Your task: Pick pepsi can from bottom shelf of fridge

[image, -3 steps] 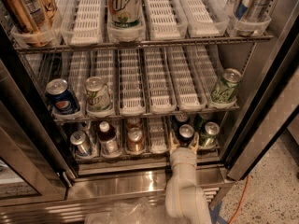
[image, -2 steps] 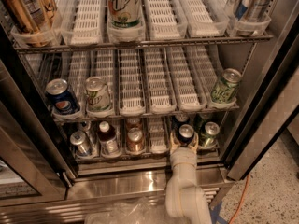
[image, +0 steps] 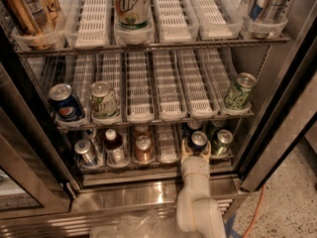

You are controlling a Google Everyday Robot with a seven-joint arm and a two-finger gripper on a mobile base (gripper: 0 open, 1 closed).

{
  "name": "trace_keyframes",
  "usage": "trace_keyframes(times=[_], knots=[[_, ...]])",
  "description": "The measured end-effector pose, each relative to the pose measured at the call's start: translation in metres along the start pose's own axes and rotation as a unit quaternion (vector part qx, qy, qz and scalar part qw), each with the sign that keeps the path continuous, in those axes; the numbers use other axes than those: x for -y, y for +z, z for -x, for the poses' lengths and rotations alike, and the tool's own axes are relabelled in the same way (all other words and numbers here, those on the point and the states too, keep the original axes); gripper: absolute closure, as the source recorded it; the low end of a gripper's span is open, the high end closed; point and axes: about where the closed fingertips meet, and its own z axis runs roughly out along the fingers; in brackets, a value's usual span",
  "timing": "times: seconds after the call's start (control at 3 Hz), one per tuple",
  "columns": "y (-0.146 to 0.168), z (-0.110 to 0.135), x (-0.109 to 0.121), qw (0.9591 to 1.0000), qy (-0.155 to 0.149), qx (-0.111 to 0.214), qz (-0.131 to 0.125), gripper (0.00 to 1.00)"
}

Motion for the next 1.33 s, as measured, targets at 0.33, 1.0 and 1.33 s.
trace_keyframes(times=[0.33,1.0,1.33], knots=[[0.0,0.0,0.0,1.0,0.0,0.0,0.0,1.0],[-0.015,0.014,0.006,0.9999,-0.008,0.009,0.005,1.0],[-0.018,0.014,0.004,0.9998,-0.01,0.009,0.012,1.0]])
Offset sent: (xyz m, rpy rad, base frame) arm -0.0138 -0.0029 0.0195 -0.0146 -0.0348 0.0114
